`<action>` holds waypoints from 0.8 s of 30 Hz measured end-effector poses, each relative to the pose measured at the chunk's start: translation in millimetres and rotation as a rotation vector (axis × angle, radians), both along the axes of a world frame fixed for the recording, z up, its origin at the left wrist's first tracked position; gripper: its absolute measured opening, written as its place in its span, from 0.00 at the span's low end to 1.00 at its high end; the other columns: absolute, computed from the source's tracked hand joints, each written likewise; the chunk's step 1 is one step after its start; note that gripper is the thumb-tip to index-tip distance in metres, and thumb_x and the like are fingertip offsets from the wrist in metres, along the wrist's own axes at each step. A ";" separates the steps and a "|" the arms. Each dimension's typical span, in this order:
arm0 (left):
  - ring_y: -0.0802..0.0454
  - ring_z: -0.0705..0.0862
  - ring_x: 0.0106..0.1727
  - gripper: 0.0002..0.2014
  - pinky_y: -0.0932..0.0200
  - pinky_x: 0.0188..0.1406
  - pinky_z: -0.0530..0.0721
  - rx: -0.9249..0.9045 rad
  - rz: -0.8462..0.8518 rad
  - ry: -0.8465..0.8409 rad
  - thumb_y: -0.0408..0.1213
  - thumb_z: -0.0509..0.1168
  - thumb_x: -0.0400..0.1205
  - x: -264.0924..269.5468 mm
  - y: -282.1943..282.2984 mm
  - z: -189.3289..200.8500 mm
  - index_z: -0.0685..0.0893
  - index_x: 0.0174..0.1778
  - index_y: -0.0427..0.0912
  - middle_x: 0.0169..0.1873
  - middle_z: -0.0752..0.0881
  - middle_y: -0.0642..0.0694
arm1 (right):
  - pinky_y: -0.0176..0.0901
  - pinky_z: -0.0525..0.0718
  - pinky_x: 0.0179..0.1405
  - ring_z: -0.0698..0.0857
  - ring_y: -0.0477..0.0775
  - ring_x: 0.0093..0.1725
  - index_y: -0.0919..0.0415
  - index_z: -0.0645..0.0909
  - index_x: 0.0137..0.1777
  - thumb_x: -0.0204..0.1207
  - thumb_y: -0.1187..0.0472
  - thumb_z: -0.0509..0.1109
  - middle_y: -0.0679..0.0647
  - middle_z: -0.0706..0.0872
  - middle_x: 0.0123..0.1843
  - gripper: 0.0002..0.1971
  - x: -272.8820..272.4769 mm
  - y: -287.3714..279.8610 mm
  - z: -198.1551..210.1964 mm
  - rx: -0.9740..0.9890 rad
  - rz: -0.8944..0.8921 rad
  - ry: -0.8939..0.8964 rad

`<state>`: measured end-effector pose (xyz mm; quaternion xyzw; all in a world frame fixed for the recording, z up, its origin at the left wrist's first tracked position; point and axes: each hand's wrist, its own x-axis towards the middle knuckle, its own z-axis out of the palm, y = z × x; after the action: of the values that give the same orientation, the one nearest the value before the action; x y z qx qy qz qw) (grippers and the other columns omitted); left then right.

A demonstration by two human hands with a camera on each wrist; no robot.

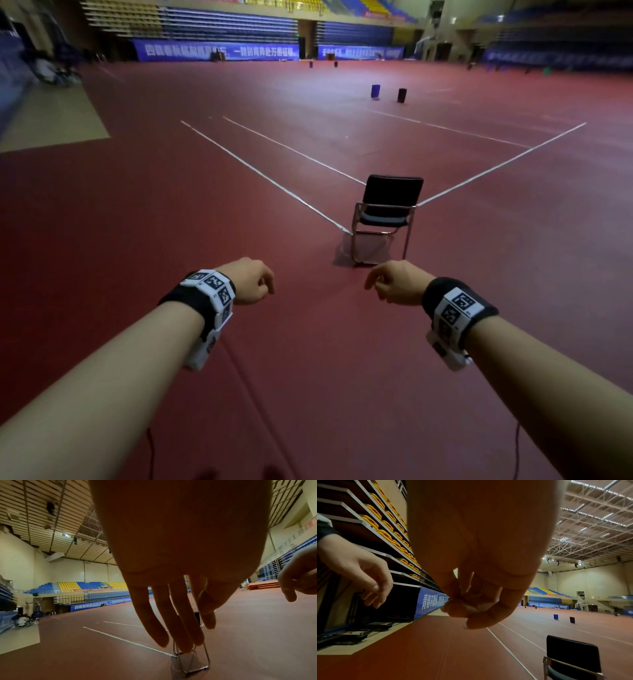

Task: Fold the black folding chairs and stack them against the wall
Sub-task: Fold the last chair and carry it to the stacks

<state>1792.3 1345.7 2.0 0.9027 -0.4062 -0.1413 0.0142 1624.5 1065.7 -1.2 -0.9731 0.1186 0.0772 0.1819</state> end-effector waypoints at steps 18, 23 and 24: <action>0.50 0.89 0.51 0.14 0.59 0.55 0.85 0.014 -0.186 0.076 0.35 0.62 0.80 376.3 -266.7 -34.0 0.91 0.53 0.54 0.45 0.91 0.54 | 0.38 0.81 0.50 0.84 0.47 0.39 0.49 0.89 0.57 0.80 0.64 0.60 0.46 0.88 0.40 0.17 322.8 -217.0 -27.8 -0.013 -0.201 0.071; 0.49 0.89 0.52 0.14 0.58 0.56 0.85 0.004 -0.286 0.084 0.35 0.62 0.81 451.6 -338.0 -40.2 0.91 0.53 0.53 0.48 0.92 0.52 | 0.43 0.84 0.56 0.87 0.55 0.49 0.49 0.89 0.59 0.81 0.63 0.60 0.51 0.89 0.47 0.17 377.6 -272.0 -31.1 -0.063 -0.278 0.080; 0.49 0.89 0.52 0.14 0.58 0.55 0.84 0.033 -0.320 0.084 0.36 0.62 0.81 474.0 -364.6 -47.4 0.91 0.54 0.53 0.48 0.92 0.52 | 0.44 0.84 0.58 0.88 0.56 0.52 0.49 0.89 0.59 0.81 0.62 0.60 0.53 0.90 0.51 0.17 393.2 -290.9 -39.7 -0.086 -0.297 0.126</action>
<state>2266.3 981.1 -45.4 0.8199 -0.5414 -0.1861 -0.0065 2017.6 774.8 -40.9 -0.9450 0.2753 0.1053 0.1415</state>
